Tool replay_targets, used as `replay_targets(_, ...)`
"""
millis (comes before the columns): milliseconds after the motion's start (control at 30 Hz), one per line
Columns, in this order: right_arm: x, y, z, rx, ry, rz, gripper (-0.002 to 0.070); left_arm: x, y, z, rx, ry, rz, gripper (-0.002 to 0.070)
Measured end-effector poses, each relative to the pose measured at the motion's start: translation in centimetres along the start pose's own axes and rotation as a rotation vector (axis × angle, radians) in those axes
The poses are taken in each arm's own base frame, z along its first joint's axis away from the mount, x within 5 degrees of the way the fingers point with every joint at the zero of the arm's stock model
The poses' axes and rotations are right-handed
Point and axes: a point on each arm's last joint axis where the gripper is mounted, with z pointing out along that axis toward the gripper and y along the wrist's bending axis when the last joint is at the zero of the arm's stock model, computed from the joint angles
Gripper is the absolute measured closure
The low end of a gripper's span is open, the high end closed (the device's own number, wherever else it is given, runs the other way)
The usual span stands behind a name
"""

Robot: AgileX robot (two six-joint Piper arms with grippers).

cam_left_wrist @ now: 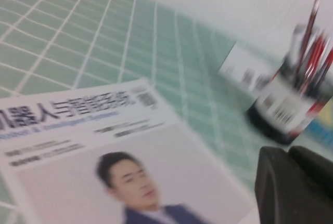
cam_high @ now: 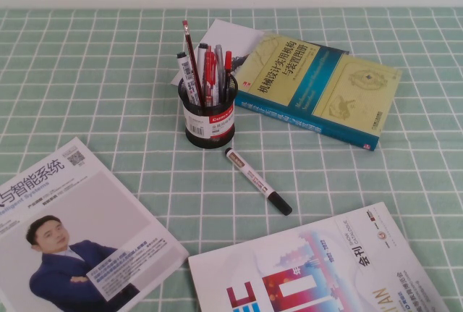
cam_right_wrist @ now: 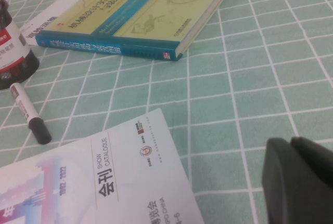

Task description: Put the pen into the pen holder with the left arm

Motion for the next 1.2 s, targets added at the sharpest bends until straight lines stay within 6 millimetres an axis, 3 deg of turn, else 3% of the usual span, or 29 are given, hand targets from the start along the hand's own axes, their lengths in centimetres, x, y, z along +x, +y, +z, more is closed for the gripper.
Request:
replay_targets(100,0.0,0.0,0.0,0.0,0.0,0.0,0.0696,-0.4,-0.2,0.0,0.025,-0.043,-0.14,0.0678)
replay_targets(500,0.0,0.0,0.0,0.0,0.0,0.0,0.0696,-0.6,-0.4,-0.1,0.041,-0.052,-0.243,0.0678)
replay_targets(733,0.0,0.0,0.0,0.0,0.0,0.0,0.0696,-4.3,-2.4,-0.1,0.052,0.039,-0.227,0.0678)
replay_targets(900,0.0,0.0,0.0,0.0,0.0,0.0,0.0696,-6.4,-3.7,1.3,0.032,0.23,-0.145,0.0678)
replay_targets(1200,0.0,0.0,0.0,0.0,0.0,0.0,0.0696,-9.7,-5.5,5.8,0.035,0.531,0.028,0.0678)
